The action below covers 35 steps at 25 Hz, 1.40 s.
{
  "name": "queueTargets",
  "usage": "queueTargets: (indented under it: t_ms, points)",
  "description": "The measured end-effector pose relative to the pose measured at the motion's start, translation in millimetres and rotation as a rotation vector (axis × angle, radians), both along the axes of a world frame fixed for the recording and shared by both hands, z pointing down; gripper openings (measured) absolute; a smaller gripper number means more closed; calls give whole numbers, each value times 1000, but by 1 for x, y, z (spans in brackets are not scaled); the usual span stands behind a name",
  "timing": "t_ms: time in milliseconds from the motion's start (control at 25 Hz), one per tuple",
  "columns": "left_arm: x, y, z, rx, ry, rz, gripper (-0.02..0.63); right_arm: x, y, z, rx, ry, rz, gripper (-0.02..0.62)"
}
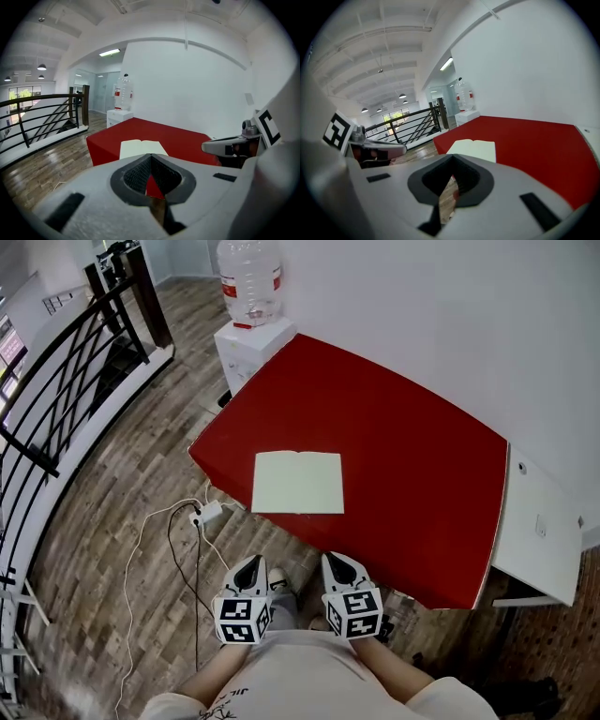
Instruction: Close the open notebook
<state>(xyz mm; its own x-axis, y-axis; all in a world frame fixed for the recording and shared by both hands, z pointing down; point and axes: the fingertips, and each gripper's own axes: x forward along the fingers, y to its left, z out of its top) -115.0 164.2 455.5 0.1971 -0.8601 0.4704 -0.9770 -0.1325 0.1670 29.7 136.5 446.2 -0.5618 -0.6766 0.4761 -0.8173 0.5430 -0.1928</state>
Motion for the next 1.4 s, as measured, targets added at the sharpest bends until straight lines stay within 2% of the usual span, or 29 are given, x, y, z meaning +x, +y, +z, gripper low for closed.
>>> queueTargets:
  t_ms: [320,720,1120,1400]
  points:
    - [-35,-81,-8,14,0,67,6,-40,-70,-10,15,14,47,5]
    - [-38,-121,-7,7,20,120,6,-51,-110,-17,23,38,86,6]
    - [-25,-162,-22,33,22,77,6,-37,-151,-23,24,49,46,6]
    - [-18,-171,-23,33,22,54,6,-38,-163,-28,32,40,11,6]
